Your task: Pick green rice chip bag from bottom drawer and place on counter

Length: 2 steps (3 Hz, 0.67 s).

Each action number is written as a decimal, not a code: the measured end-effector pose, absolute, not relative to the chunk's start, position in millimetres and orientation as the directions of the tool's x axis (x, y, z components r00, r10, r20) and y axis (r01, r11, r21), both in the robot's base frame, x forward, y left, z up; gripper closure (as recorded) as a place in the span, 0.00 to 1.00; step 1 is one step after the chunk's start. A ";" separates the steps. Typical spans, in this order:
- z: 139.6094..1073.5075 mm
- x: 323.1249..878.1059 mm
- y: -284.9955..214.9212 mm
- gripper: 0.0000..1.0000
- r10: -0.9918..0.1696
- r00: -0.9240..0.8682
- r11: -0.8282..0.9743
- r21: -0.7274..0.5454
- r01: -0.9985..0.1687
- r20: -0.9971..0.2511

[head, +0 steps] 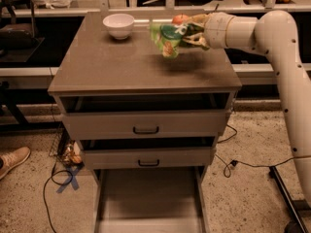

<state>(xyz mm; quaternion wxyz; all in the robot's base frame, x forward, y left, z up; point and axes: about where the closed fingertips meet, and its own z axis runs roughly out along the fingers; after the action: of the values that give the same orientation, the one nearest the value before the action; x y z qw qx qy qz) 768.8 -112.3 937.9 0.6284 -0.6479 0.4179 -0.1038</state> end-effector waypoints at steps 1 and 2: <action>932.7 774.7 -107.8 0.00 -0.674 0.626 0.132 -0.898 -0.420 -0.392; 936.4 775.5 -115.8 0.00 -0.682 0.619 0.147 -0.902 -0.406 -0.390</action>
Offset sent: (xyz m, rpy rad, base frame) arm 0.0067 -0.0210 0.0050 0.0111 -0.0200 -0.0493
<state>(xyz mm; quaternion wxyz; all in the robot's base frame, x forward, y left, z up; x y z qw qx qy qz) 775.5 -115.8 936.4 0.6284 -0.6439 0.4225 -0.1096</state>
